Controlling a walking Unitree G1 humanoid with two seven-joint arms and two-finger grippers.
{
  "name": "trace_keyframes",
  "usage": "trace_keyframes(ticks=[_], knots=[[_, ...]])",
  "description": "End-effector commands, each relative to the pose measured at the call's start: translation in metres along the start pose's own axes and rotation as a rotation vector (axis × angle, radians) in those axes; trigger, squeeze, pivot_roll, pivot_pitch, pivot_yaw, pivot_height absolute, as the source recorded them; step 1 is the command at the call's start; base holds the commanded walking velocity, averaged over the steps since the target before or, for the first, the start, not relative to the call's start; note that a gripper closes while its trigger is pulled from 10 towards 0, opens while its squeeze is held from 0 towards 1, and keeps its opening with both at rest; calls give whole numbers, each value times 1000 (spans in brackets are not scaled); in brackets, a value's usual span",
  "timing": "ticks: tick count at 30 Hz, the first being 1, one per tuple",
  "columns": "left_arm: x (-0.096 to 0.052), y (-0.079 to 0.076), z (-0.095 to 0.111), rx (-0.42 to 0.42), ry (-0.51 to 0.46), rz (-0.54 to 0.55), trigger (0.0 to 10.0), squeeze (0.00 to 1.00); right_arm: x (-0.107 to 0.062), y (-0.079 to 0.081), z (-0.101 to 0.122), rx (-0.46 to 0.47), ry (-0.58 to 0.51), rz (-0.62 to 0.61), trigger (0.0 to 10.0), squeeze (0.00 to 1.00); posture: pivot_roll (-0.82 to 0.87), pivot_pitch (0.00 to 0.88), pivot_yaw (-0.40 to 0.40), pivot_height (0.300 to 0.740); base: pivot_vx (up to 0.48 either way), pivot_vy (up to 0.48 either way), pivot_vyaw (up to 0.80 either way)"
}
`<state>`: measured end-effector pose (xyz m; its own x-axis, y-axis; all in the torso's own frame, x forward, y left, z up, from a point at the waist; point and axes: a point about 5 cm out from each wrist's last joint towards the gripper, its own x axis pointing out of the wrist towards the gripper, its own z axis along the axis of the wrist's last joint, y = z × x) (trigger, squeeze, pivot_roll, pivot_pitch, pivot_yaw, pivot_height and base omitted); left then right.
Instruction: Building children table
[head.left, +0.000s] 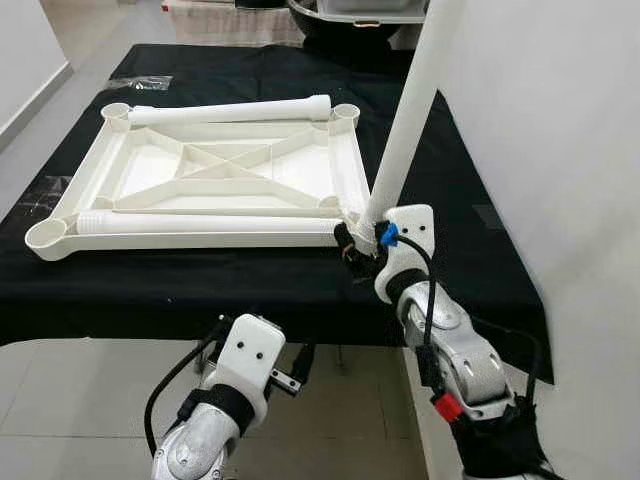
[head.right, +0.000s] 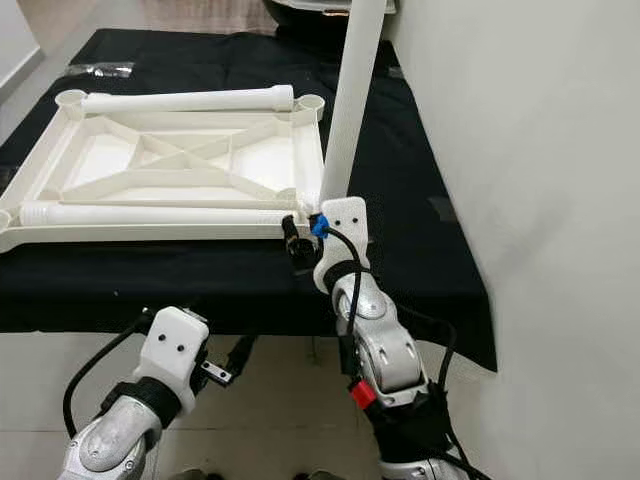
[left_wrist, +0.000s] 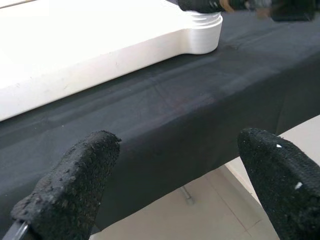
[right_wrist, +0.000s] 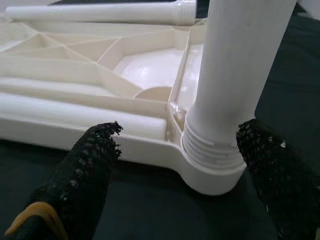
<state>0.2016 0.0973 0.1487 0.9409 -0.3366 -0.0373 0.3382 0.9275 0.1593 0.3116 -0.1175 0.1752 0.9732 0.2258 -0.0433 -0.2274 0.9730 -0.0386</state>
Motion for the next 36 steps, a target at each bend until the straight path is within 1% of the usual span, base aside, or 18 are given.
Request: trace_keyframes(ticks=[1,3,4,6,7,8,9,10,12,13,14,16,19,22,25,31,32,36], knots=[[-1,-1,-3,-7,10,-7,10000,0,-3,-2,-5,-3,19,7,10000,0,106,142,-86,740,0,0,0],[-1,-1,-3,-7,8,-8,10000,0,-5,-17,-16,-55,53,8,10000,0,107,143,-89,740,0,0,0],[-1,-1,-3,-7,8,-8,10000,0,-5,-17,-16,-55,53,8,10000,0,107,143,-89,740,0,0,0],[-1,-1,-3,-6,7,-7,10000,0,-4,-32,-22,-115,86,-7,10000,0,108,142,-89,740,0,0,0],[-1,-1,-3,-6,7,-7,10000,0,-4,-32,-22,-115,86,-7,10000,0,108,142,-89,740,0,0,0],[-1,-1,-3,-5,7,-8,10000,0,-1,-41,-24,-170,96,-23,10000,0,109,143,-88,740,0,0,0],[-1,0,-3,-4,6,-8,10000,0,4,-52,-27,-250,119,-65,10000,0,110,145,-89,740,0,0,0],[-1,0,-3,-4,6,-8,10000,0,4,-52,-27,-250,119,-65,10000,0,110,145,-89,740,0,0,0],[-2,-1,-2,-3,5,-8,10000,0,11,-67,-29,-325,139,-127,10000,0,113,144,-87,740,0,0,0],[-2,-1,-2,-2,4,-8,10000,0,14,-72,-30,-332,148,-161,10000,0,113,144,-87,740,0,0,0],[-2,-1,-2,-2,4,-8,10000,0,14,-72,-30,-332,148,-161,10000,0,113,144,-87,740,0,0,0],[-2,-1,-1,-2,1,-9,10000,0,22,-79,-29,-296,136,-220,10000,0,120,152,-85,740,0,0,0],[-3,-1,0,-2,-1,-9,10000,0,26,-82,-29,-265,124,-243,10000,0,123,154,-84,740,0,0,0],[-4,-2,4,-3,-10,-11,10000,0,37,-90,-34,-199,141,-323,10000,0,149,170,-89,740,0,0,0],[-6,-1,8,-3,-15,-8,10000,0,43,-96,-36,-169,149,-371,10000,0,155,183,-88,740,0,0,0],[-8,-1,10,-2,-19,-11,10000,0,49,-100,-33,-165,141,-412,10000,0,158,204,-83,740,0,0,0],[-8,-3,13,-4,-23,-14,10000,0,54,-101,-30,-138,126,-427,10000,0,165,213,-82,740,0,0,0],[-9,-3,15,-7,-26,-14,10000,0,57,-100,-26,-104,100,-436,10000,0,167,221,-82,740,0,0,0]])
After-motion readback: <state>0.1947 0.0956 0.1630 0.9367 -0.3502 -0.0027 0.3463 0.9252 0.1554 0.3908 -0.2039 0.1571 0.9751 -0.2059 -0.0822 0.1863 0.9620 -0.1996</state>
